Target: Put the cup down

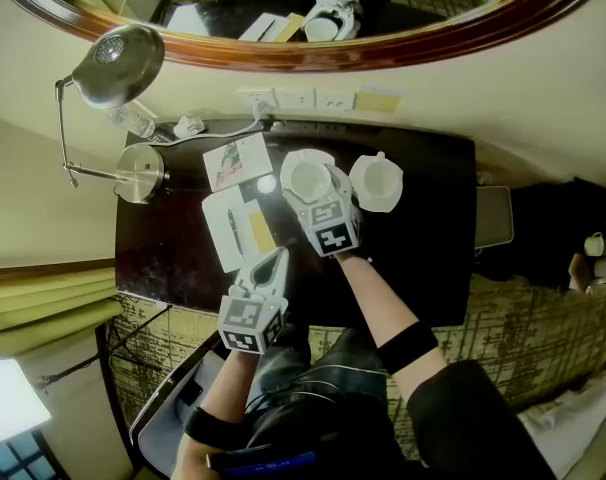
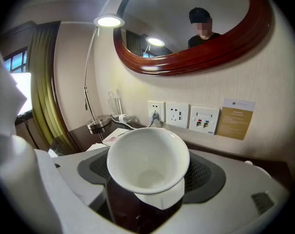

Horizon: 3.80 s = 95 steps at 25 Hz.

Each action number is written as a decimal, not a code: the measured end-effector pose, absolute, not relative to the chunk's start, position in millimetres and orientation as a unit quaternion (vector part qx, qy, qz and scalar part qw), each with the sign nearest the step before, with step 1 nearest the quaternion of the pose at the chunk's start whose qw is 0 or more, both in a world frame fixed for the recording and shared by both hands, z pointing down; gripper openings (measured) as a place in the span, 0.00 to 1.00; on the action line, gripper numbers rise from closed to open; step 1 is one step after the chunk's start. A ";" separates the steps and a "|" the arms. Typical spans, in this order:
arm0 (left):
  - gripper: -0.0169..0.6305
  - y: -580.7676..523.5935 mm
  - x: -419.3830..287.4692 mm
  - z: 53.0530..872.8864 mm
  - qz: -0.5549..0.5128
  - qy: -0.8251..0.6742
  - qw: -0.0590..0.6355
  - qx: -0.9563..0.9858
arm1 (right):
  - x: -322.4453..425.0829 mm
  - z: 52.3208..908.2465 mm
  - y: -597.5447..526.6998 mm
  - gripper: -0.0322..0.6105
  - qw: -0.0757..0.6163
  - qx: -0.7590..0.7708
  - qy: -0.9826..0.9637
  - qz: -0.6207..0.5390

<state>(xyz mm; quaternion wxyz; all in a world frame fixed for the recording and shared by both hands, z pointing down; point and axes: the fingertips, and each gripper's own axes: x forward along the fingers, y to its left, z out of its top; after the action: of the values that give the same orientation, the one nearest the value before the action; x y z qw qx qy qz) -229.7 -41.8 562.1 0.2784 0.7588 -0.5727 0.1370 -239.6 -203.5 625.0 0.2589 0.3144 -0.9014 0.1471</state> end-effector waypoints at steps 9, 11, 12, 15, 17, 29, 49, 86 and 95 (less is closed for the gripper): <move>0.03 -24.9 -199.5 564.7 0.152 -0.565 0.280 0.761 | -176.7 611.8 -153.6 0.73 0.252 0.326 -0.898 0.153; 0.03 -21.4 -190.8 567.3 0.157 -0.560 0.282 0.763 | -156.5 617.9 -141.5 0.73 0.255 0.335 -0.893 0.159; 0.03 -19.9 -186.1 568.0 0.158 -0.558 0.283 0.764 | -145.7 622.3 -135.6 0.73 0.258 0.341 -0.889 0.163; 0.03 -16.1 -170.8 567.7 0.161 -0.553 0.282 0.768 | -111.4 636.5 -120.3 0.73 0.267 0.360 -0.876 0.179; 0.03 -14.4 -160.3 567.4 0.160 -0.547 0.280 0.772 | -89.3 643.0 -115.1 0.73 0.271 0.376 -0.867 0.181; 0.03 -6.1 -142.7 557.1 0.157 -0.561 0.269 0.767 | -36.5 676.3 -93.7 0.73 0.293 0.402 -0.842 0.207; 0.03 15.7 -121.2 527.3 0.151 -0.578 0.236 0.767 | -10.8 676.1 -65.1 0.82 0.326 0.362 -0.850 0.199; 0.03 26.9 -92.6 476.8 0.130 -0.601 0.197 0.763 | 104.5 507.6 -42.4 0.05 0.224 0.388 -0.875 0.185; 0.03 24.8 -94.3 482.1 0.128 -0.602 0.204 0.761 | 94.8 513.4 -39.1 0.05 0.226 0.371 -0.878 0.200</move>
<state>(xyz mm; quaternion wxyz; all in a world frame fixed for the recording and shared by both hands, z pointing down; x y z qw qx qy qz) -94.3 24.8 482.1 0.2042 0.7612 -0.6021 0.1276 94.8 -39.1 513.4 0.2259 0.3712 -0.8781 0.2004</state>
